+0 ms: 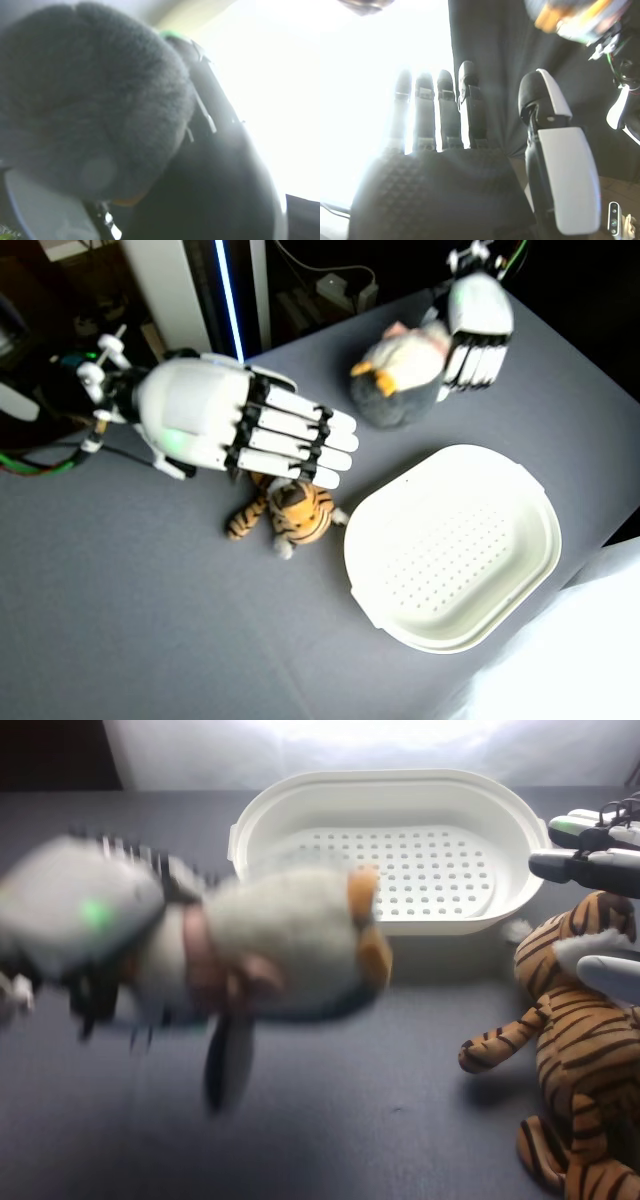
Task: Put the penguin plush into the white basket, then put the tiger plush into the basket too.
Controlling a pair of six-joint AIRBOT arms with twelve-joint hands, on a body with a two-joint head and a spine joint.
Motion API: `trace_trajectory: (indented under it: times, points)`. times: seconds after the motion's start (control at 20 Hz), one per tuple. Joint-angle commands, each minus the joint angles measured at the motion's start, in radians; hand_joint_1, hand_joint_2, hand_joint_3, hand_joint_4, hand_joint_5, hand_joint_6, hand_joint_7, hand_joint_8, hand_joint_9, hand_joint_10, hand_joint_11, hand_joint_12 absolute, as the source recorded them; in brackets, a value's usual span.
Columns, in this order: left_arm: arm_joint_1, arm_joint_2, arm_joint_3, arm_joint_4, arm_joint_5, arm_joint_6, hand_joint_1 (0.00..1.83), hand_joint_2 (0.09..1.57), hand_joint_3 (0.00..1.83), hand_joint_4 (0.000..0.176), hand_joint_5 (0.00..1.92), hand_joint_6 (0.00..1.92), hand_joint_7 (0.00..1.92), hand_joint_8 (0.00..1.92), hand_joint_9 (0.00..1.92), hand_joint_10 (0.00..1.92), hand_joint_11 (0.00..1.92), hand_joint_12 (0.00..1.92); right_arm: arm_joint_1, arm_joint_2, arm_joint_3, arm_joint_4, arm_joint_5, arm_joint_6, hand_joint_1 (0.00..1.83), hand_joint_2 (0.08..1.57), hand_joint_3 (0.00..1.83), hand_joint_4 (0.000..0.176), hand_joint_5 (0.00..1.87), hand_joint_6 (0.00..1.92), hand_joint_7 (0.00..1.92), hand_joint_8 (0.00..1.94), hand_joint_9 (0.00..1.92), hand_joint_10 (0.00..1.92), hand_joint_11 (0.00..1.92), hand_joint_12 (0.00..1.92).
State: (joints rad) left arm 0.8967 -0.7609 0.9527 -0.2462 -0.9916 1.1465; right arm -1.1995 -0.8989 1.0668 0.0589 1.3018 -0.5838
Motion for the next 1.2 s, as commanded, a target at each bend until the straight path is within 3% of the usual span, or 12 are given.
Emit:
trace_trajectory:
  times: [0.0,0.1,0.15,0.3,0.4,0.45,0.5,0.55,0.65,0.85,0.95,1.15]
  points:
    - [-0.034,-0.008,0.011,0.016,-0.15,-0.004,1.28,1.03,0.01,0.0,1.3,0.23,1.05,1.15,0.96,1.26,0.84,1.63,0.01,0.003,0.006,0.017,0.124,0.006,0.52,1.3,0.0,0.0,0.41,0.0,0.22,0.0,0.2,0.0,0.0,0.65]
    - [-0.132,-0.055,0.08,0.002,-0.072,-0.004,1.29,0.99,0.0,0.0,1.32,0.23,1.32,0.57,1.17,0.58,0.7,1.2,0.01,0.003,0.007,0.017,0.124,0.006,0.52,1.3,0.0,0.0,0.42,0.0,0.22,0.0,0.21,0.0,0.0,0.66]
    - [-0.177,-0.084,0.122,-0.004,-0.02,-0.004,1.3,0.99,0.0,0.0,1.34,0.18,1.33,0.55,1.23,0.45,0.77,1.12,0.009,0.003,0.008,0.017,0.124,0.006,0.52,1.3,0.0,0.0,0.42,0.0,0.21,0.0,0.21,0.0,0.0,0.66]
    - [-0.333,-0.194,0.27,-0.02,0.188,0.023,1.3,1.0,0.0,0.0,1.32,0.18,1.29,0.65,1.28,0.28,0.86,1.11,0.008,0.003,0.012,0.017,0.124,0.006,0.56,1.3,0.0,0.0,0.43,0.0,0.22,0.0,0.22,0.0,0.0,0.7]
    - [-0.429,-0.253,0.341,-0.044,0.331,0.106,1.28,1.0,0.0,0.0,1.25,0.45,1.32,0.48,1.32,0.15,0.91,1.08,0.008,0.003,0.014,0.017,0.124,0.006,0.57,1.29,0.0,0.0,0.43,0.0,0.22,0.0,0.23,0.01,0.01,0.71]
    - [-0.442,-0.27,0.361,-0.065,0.367,0.138,1.27,1.02,0.0,0.0,1.19,0.52,1.21,0.69,1.22,0.07,0.79,1.1,0.008,0.002,0.016,0.016,0.124,0.006,0.56,1.29,0.0,0.0,0.43,0.0,0.22,0.0,0.24,0.01,0.01,0.72]
    - [-0.444,-0.28,0.372,-0.091,0.386,0.171,1.19,0.94,0.0,0.0,0.92,0.16,0.93,0.26,0.95,0.01,0.49,1.03,0.008,0.002,0.018,0.016,0.124,0.006,0.55,1.29,0.0,0.0,0.43,0.0,0.23,0.0,0.23,0.0,0.01,0.72]
    - [-0.445,-0.284,0.375,-0.116,0.394,0.208,1.09,0.89,0.0,0.014,0.72,0.03,0.73,0.07,0.68,0.0,0.23,0.97,0.008,0.002,0.018,0.016,0.124,0.006,0.55,1.29,0.0,0.0,0.43,0.0,0.23,0.0,0.24,0.0,0.0,0.77]
    - [-0.442,-0.285,0.373,-0.152,0.396,0.257,1.0,0.86,0.0,0.112,0.45,0.0,0.46,0.0,0.46,0.0,0.02,1.03,0.008,0.002,0.017,0.016,0.124,0.006,0.52,1.29,0.0,0.0,0.42,0.0,0.23,0.0,0.24,0.0,0.0,0.78]
    - [-0.398,-0.263,0.346,-0.179,0.352,0.257,0.96,0.86,0.0,0.125,0.25,0.0,0.2,0.0,0.25,0.0,0.0,0.79,0.004,0.003,0.012,0.009,0.126,0.01,0.53,1.29,0.0,0.014,0.4,0.0,0.24,0.0,0.22,0.0,0.0,0.72]
    - [-0.372,-0.246,0.315,-0.182,0.308,0.257,0.89,0.85,0.0,0.173,0.13,0.0,0.11,0.0,0.19,0.0,0.0,0.69,0.004,0.013,0.002,-0.011,0.14,0.017,0.56,1.28,0.0,0.02,0.4,0.0,0.27,0.01,0.23,0.0,0.0,0.72]
    - [-0.298,-0.174,0.199,-0.133,0.158,0.222,0.93,0.85,0.0,0.176,0.0,0.0,0.0,0.0,0.01,0.0,0.0,0.39,0.002,0.052,-0.053,-0.062,0.21,0.014,0.64,1.28,0.01,0.053,0.43,0.0,0.33,0.01,0.36,0.02,0.12,0.8]
